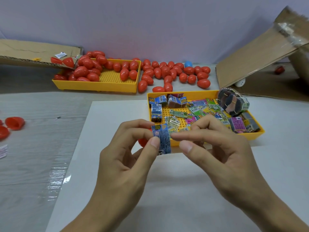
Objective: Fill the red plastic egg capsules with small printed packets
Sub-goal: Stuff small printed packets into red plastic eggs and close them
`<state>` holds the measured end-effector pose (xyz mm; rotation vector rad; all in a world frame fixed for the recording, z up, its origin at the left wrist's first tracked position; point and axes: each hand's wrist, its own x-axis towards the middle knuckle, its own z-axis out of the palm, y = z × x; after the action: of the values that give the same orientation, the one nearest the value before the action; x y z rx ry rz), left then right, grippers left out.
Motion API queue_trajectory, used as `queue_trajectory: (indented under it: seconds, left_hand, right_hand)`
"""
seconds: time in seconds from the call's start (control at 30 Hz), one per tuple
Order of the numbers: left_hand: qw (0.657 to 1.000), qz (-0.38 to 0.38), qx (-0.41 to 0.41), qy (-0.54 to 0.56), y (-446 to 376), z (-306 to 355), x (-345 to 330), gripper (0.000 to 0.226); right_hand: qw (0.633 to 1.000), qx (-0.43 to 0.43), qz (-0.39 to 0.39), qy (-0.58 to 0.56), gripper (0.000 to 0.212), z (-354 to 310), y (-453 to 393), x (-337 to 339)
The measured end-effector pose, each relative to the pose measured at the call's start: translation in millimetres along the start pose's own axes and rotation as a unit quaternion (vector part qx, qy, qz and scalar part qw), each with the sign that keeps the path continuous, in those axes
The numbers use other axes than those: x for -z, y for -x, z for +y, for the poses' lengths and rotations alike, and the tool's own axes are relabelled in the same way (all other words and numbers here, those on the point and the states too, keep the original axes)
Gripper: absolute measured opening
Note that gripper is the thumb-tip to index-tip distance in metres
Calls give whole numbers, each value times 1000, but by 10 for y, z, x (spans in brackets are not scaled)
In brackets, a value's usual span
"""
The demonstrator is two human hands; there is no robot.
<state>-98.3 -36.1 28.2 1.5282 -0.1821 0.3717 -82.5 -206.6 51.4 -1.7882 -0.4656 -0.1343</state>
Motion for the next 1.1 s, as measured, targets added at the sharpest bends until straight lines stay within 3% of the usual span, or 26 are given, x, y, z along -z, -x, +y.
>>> queue_trajectory:
  seconds: [0.23, 0.53, 0.63, 0.83, 1.0, 1.1]
  left_hand:
    - [999, -33, 14, -8, 25, 8, -9, 17]
    - [989, -70, -86, -99, 54, -19, -9, 5]
    - [988, -80, -86, -98, 42, -28, -1, 4]
    - [996, -65, -46, -37, 28, -19, 12, 13]
    - [998, -51, -23, -5, 34, 4, -6, 36]
    - [999, -38, -7, 8, 42, 5, -8, 38]
  right_hand:
    - [999, -12, -28, -34, 16, 30, 12, -29]
    - [984, -109, -27, -140, 13, 34, -54, -4]
    - [981, -131, -17, -146, 12, 51, -47, -9]
    - [982, -119, 76, -125, 15, 58, -98, 58]
    - [989, -103, 46, -98, 17, 66, -74, 40]
    - [987, -122, 30, -98, 19, 78, -84, 40]
